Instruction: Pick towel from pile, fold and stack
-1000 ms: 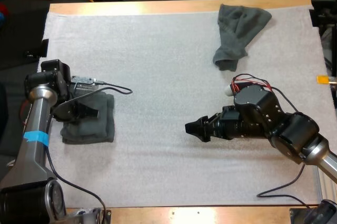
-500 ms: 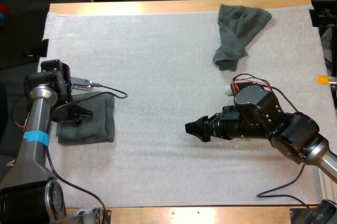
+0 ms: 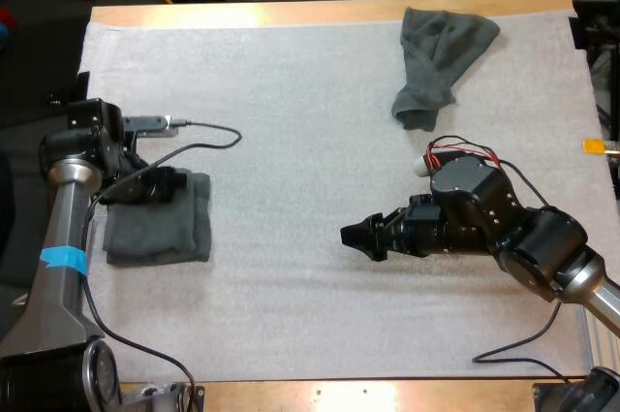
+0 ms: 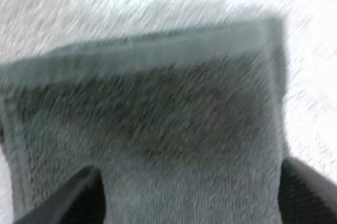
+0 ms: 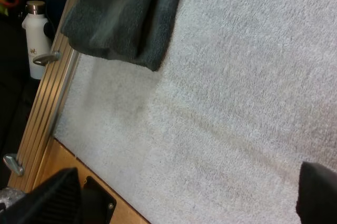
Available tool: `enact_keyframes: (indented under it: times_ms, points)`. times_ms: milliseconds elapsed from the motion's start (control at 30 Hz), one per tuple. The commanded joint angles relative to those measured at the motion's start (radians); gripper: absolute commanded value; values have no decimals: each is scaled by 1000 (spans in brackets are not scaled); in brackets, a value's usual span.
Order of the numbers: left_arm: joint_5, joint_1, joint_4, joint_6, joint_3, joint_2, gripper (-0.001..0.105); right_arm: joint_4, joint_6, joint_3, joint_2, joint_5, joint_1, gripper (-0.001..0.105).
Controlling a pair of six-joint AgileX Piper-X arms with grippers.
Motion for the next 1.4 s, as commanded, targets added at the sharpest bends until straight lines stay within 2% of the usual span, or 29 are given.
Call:
enact_keyframes:
  times_ms: [0, 300, 733, 1033, 1200, 1367]
  points:
    - [11, -3, -28, -16, -5, -8, 69, 0, -1, -3, -7, -11, 1, 79]
    - [-21, -3, -93, -16, -5, 61, 69, -2, -1, -3, -7, -11, 1, 79]
    - [-26, -3, -90, -14, -5, 232, 69, 0, 0, -3, -7, -11, 1, 79]
    - [-26, -3, -77, -14, -9, 136, 69, 0, 2, -3, -7, -11, 1, 79]
    - [-28, -3, 2, -14, -9, 30, 69, 0, 2, -3, -7, -11, 1, 79]
    - [-64, -3, 125, -15, -9, -44, 69, 0, 2, -3, -7, -12, 1, 79]
